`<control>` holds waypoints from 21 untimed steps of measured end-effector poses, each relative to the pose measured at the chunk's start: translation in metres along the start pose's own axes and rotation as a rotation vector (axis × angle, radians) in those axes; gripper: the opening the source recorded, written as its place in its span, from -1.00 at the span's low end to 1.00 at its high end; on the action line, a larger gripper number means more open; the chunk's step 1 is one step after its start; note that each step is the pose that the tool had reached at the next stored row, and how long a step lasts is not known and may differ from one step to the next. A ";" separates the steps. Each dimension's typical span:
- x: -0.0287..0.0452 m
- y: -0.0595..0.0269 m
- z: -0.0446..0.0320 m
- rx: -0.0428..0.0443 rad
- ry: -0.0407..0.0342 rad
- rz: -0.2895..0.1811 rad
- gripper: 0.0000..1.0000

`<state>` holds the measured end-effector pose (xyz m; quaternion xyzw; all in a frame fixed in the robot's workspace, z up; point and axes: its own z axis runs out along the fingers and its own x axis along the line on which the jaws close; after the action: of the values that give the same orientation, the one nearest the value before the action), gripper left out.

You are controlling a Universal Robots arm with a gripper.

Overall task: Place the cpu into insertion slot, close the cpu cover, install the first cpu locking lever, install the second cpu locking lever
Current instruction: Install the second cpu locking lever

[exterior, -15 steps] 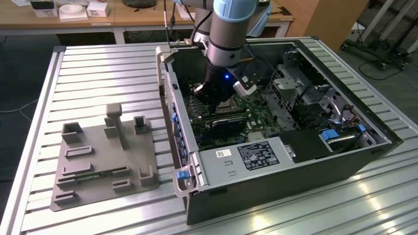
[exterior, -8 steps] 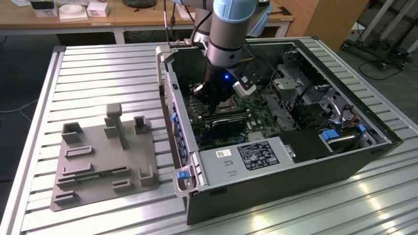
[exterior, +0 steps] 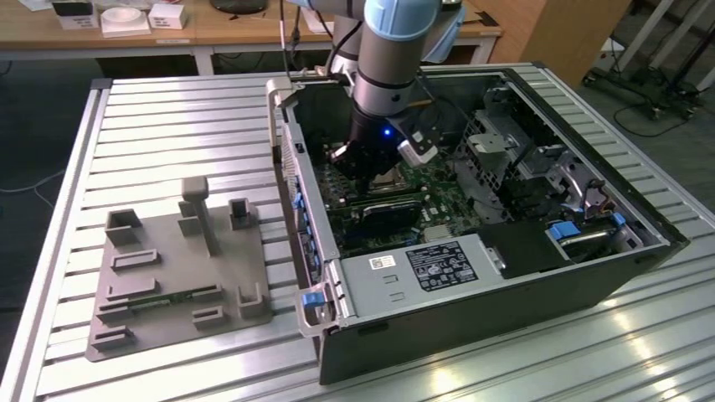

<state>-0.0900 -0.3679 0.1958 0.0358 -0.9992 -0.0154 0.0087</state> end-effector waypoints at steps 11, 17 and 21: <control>-0.0002 0.0003 0.0007 0.0415 0.0022 0.001 -0.80; -0.0004 0.0030 -0.0024 0.0408 0.0017 0.001 -0.80; -0.0002 0.0044 -0.0117 0.0415 0.0014 0.001 -0.80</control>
<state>-0.0899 -0.3638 0.2076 0.0354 -0.9993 0.0054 0.0087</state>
